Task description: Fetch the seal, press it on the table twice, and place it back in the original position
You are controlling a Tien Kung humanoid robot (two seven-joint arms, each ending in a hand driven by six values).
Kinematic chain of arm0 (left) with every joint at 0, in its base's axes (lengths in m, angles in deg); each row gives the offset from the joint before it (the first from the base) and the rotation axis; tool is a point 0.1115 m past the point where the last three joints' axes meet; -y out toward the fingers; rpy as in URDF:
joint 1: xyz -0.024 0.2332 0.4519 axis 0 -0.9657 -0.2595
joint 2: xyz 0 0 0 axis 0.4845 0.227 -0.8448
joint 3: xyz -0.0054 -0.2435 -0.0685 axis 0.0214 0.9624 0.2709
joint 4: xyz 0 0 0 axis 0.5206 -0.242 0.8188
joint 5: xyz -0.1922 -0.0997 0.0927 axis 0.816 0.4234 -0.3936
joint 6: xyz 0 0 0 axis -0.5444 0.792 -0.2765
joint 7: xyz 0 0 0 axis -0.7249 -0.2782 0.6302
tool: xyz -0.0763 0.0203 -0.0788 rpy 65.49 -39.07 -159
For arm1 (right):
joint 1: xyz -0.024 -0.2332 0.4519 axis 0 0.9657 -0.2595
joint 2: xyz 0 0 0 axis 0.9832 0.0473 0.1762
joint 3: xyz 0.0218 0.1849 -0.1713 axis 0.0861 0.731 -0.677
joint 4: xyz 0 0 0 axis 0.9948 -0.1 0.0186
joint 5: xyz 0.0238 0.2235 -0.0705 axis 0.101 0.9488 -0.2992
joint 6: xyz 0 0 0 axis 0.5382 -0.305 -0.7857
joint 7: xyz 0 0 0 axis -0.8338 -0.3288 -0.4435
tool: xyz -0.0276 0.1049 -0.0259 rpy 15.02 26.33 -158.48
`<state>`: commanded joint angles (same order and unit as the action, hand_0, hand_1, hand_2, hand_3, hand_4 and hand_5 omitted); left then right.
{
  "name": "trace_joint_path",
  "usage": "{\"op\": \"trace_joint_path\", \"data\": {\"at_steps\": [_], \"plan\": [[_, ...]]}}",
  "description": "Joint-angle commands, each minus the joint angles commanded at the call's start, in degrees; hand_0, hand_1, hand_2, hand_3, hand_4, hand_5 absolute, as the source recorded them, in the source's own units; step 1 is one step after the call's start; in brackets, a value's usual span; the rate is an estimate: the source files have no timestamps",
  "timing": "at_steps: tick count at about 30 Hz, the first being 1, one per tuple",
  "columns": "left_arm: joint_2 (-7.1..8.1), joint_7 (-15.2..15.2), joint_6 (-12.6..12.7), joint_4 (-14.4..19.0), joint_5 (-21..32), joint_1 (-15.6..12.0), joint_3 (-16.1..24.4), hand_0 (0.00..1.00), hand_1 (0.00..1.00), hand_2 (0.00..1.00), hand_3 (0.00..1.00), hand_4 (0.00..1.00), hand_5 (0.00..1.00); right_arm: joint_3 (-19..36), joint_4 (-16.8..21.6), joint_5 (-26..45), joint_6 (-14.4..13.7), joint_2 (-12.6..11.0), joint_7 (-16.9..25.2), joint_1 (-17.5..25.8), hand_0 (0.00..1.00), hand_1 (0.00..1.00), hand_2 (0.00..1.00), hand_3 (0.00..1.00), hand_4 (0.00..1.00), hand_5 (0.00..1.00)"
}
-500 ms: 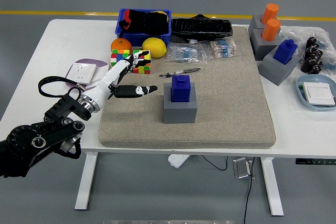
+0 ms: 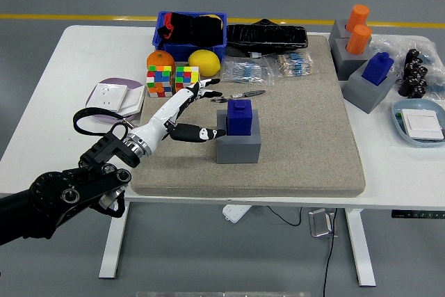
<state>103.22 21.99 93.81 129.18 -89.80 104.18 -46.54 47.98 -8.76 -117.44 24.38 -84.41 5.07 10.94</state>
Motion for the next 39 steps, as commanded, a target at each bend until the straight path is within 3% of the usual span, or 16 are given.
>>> {"op": "trace_joint_path", "data": {"at_steps": [11, 21, 38, 39], "plan": [[-3.32, 0.1, 1.4, -1.2, 0.4, 0.3, 0.0, 0.918, 0.792, 0.730, 0.905, 0.900, 0.002, -0.1, 0.0, 0.1, 0.0, -0.1, 0.0, -0.1, 0.835, 0.761, 0.754, 0.696, 0.754, 0.365], [-4.51, 0.2, 2.0, -1.7, 1.0, 0.5, -0.2, 0.889, 0.733, 0.673, 0.891, 0.874, 0.002, -0.4, 0.0, 0.1, 0.0, -0.2, 0.0, -0.2, 0.835, 0.761, 0.754, 0.695, 0.754, 0.364], [-6.69, 1.2, 3.0, -2.8, 1.8, 1.2, -0.6, 0.875, 0.721, 0.688, 0.886, 0.851, 0.002, -0.4, 0.0, 0.1, 0.0, -0.2, 0.0, -0.3, 0.835, 0.761, 0.754, 0.695, 0.753, 0.361], [-6.78, 1.3, 3.1, -2.9, 1.7, 1.3, -0.6, 0.864, 0.666, 0.660, 0.876, 0.793, 0.002, -0.4, 0.0, 0.1, 0.0, -0.2, 0.0, -0.3, 0.835, 0.761, 0.754, 0.695, 0.753, 0.361]]}}
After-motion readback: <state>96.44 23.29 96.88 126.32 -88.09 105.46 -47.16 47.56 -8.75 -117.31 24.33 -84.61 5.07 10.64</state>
